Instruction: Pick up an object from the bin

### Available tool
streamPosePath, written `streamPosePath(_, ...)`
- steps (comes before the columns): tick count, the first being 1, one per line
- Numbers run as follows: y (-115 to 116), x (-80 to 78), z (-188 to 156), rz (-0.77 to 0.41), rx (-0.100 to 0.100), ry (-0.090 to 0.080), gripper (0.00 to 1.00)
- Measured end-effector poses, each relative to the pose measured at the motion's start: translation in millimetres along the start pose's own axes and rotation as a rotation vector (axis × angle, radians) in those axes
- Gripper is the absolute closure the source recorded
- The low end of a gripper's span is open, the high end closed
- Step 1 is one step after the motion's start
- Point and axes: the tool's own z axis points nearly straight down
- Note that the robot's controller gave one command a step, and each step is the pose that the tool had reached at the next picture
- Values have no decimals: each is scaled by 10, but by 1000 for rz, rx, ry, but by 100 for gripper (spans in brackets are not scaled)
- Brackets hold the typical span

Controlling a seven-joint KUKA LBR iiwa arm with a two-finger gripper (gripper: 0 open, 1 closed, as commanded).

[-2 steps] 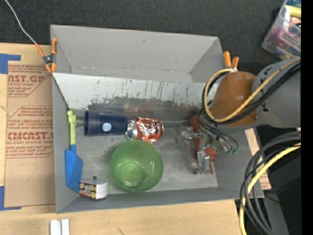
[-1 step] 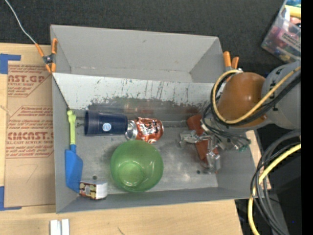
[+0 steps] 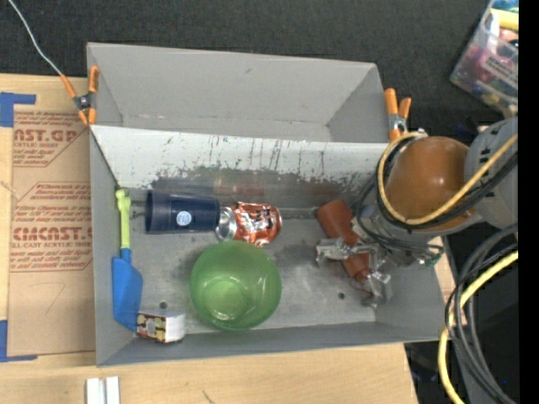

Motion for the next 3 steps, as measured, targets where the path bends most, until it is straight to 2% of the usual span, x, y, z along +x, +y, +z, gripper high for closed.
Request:
streamPosePath(1,-118,180,-89,-258,-2,-3,100)
streamPosePath(2,-118,180,-89,-258,-2,-3,100)
streamPosePath(3,-380,24,-907,-373,-4,-2,100)
